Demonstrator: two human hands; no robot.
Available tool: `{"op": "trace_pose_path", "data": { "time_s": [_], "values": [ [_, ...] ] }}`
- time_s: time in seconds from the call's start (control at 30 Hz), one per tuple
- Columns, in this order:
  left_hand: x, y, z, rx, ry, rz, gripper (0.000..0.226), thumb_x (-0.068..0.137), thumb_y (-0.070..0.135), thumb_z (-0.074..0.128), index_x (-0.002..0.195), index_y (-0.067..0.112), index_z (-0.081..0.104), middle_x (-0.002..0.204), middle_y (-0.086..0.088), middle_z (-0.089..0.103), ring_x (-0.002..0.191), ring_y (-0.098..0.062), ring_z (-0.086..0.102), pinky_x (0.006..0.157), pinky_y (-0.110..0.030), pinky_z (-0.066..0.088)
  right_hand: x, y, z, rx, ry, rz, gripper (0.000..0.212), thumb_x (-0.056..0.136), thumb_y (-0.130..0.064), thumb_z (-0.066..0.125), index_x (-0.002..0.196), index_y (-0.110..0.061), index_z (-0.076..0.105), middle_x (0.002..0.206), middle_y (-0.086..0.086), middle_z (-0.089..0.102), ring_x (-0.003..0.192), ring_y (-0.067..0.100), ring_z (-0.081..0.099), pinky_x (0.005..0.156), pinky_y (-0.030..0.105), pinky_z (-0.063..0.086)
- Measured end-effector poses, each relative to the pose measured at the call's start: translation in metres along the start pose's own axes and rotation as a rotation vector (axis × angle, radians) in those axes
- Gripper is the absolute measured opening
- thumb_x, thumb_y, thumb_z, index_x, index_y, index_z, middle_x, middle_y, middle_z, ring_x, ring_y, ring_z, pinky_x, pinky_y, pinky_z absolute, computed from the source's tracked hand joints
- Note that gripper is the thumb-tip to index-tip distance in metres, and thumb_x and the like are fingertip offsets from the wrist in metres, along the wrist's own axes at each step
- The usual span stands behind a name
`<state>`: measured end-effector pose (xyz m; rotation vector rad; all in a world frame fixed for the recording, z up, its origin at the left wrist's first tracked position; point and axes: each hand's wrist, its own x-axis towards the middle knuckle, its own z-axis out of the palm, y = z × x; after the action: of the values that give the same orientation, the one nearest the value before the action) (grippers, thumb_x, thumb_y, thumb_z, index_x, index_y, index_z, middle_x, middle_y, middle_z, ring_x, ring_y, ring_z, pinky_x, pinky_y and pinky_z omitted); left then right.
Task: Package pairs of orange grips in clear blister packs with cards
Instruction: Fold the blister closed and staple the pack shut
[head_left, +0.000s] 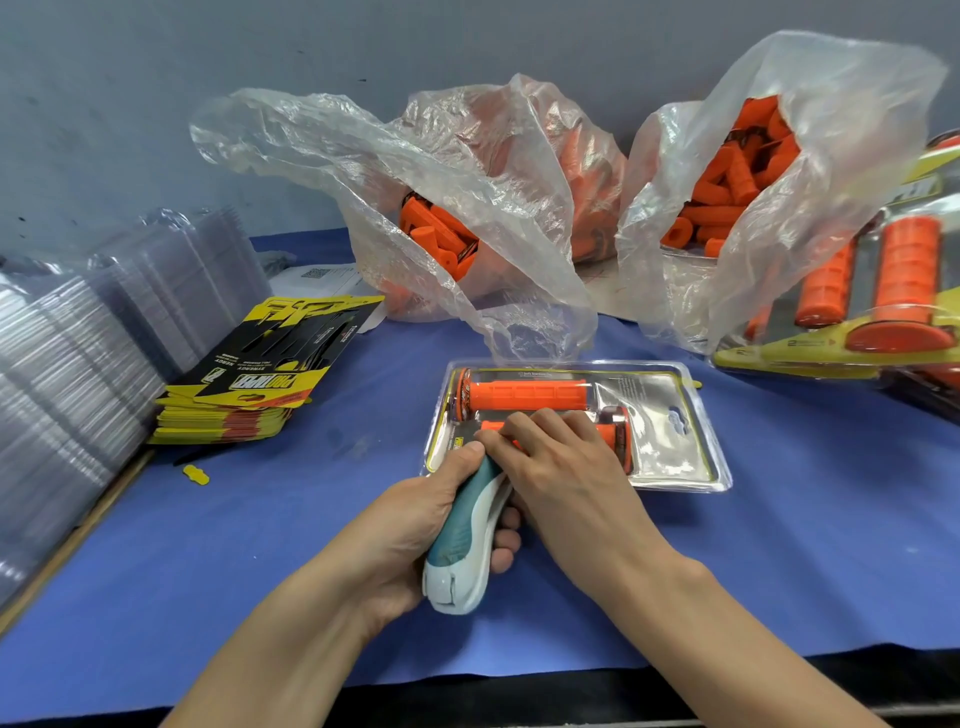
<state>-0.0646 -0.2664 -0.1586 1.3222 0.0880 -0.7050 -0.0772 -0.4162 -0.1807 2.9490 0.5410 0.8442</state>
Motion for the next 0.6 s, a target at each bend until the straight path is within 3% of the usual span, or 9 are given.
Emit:
{"op": "trace_pose_path", "data": {
  "time_s": [0.1, 0.2, 0.37, 0.47, 0.6],
  "values": [
    [0.001, 0.001, -0.001, -0.011, -0.032, 0.004, 0.051, 0.095, 0.045, 0.051, 0.094, -0.005, 0.062, 0.077, -0.021, 0.059, 0.053, -0.028, 0.057, 0.048, -0.030, 0.052, 0.000, 0.000, 0.002, -0.005, 0.022, 0.013, 0.038, 0.082, -0.021, 0.043, 0.113, -0.019, 0.064, 0.100, -0.001, 0.061, 0.088, 0.023, 0.059, 0.077, 0.037, 0.049],
    [0.000, 0.006, -0.004, 0.022, -0.090, -0.007, 0.053, 0.096, 0.053, 0.049, 0.098, 0.001, 0.063, 0.078, -0.019, 0.057, 0.057, -0.028, 0.054, 0.051, -0.030, 0.052, 0.000, 0.000, 0.006, -0.017, 0.023, 0.056, 0.052, 0.083, -0.022, 0.045, 0.134, -0.017, 0.054, 0.110, 0.002, 0.059, 0.090, 0.026, 0.056, 0.075, 0.038, 0.046],
    [-0.018, 0.024, -0.051, 0.293, -0.116, -0.149, 0.069, 0.080, 0.067, 0.066, 0.108, 0.003, 0.069, 0.085, -0.020, 0.065, 0.061, -0.027, 0.062, 0.051, -0.030, 0.054, -0.004, 0.004, 0.014, 0.013, 0.042, 0.124, 0.067, 0.080, -0.022, 0.073, 0.143, -0.021, 0.048, 0.107, 0.003, 0.059, 0.087, 0.027, 0.058, 0.073, 0.040, 0.049],
    [-0.031, 0.037, -0.086, 0.485, 0.115, -0.101, 0.076, 0.067, 0.069, 0.073, 0.102, 0.001, 0.068, 0.083, -0.020, 0.071, 0.058, -0.029, 0.065, 0.049, -0.032, 0.055, -0.005, 0.005, 0.013, 0.011, 0.071, 0.104, 0.044, 0.082, -0.018, 0.069, 0.124, -0.023, 0.059, 0.097, 0.001, 0.058, 0.082, 0.027, 0.057, 0.071, 0.041, 0.048],
    [-0.019, 0.035, -0.113, 0.933, 0.714, 0.104, 0.064, 0.071, 0.077, 0.057, 0.099, 0.018, 0.056, 0.073, -0.003, 0.071, 0.064, -0.023, 0.067, 0.055, -0.032, 0.051, -0.007, 0.004, 0.012, 0.009, 0.077, 0.042, 0.015, 0.086, -0.018, 0.067, 0.098, -0.024, 0.061, 0.091, -0.002, 0.056, 0.079, 0.026, 0.053, 0.070, 0.041, 0.045]
  ]
}}
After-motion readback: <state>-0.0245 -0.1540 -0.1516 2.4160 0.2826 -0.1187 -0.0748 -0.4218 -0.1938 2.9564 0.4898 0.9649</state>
